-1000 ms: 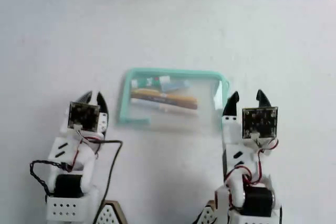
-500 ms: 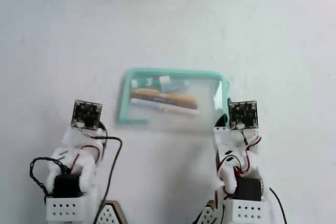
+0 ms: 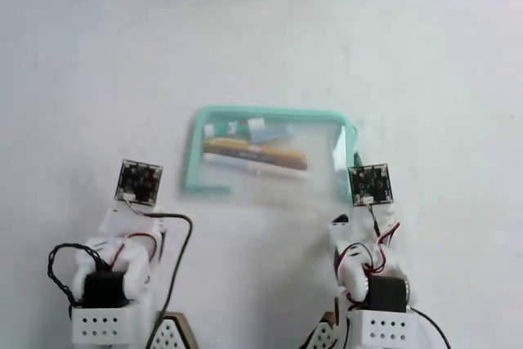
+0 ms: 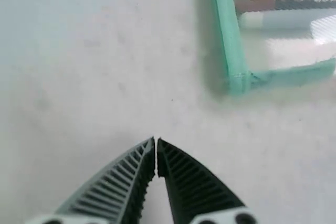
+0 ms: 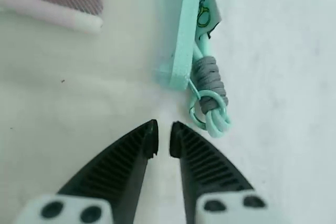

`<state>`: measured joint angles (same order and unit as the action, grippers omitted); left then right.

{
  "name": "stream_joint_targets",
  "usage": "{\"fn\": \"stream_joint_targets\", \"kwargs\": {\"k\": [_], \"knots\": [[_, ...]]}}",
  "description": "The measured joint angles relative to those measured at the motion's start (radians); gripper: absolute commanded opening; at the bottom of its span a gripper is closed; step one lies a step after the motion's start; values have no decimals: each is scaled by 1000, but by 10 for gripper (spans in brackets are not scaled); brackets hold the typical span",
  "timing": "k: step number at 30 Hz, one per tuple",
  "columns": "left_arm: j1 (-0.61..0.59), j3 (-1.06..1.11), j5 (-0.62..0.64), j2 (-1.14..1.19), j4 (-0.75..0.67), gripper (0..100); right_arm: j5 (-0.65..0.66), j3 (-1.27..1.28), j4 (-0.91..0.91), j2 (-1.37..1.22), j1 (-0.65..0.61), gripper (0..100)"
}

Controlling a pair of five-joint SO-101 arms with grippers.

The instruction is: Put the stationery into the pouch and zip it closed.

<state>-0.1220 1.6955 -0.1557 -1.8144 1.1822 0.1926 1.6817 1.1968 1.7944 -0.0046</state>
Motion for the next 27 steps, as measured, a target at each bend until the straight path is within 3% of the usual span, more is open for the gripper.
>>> {"fn": "stream_joint_targets", "kwargs": {"k": [7,12,27], "knots": [[0,0,8,0,81,25,-15,0,18,0,2,18],[0,0,133,0,98,25,-195,0,18,0,41,18],[0,0,149,0,98,25,-190,0,49,0,61,18]]}}
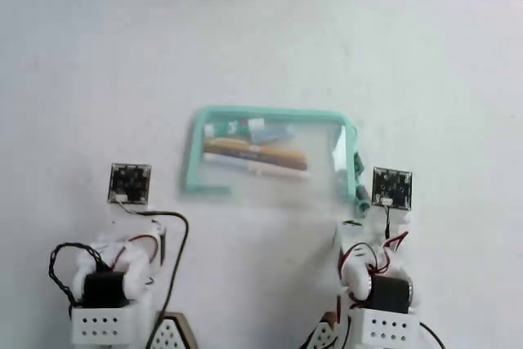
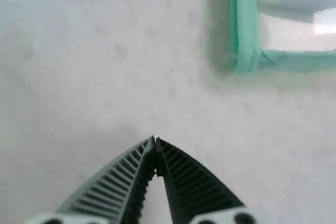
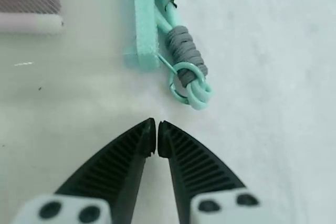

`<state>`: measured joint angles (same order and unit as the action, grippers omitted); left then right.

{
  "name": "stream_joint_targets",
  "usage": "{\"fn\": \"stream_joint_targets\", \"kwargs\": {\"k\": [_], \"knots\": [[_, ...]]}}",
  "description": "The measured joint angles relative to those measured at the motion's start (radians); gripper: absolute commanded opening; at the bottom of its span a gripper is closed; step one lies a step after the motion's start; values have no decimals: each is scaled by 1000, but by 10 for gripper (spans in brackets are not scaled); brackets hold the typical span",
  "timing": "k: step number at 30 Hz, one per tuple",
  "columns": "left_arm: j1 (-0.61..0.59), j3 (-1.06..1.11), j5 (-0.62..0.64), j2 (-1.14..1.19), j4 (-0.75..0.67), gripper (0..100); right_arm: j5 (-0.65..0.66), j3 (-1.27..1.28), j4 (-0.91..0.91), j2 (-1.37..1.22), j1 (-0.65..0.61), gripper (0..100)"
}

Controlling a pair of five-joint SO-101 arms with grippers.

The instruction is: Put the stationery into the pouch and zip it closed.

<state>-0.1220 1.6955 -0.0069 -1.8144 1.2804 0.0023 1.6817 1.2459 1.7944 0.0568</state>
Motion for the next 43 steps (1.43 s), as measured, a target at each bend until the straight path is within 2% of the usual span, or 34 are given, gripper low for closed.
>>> {"fn": "stream_joint_targets", "kwargs": {"k": [7,43], "knots": [[0,0,0,0,0,25,0,0,14,0,-37,18],[0,0,0,0,0,25,0,0,14,0,-32,19]]}}
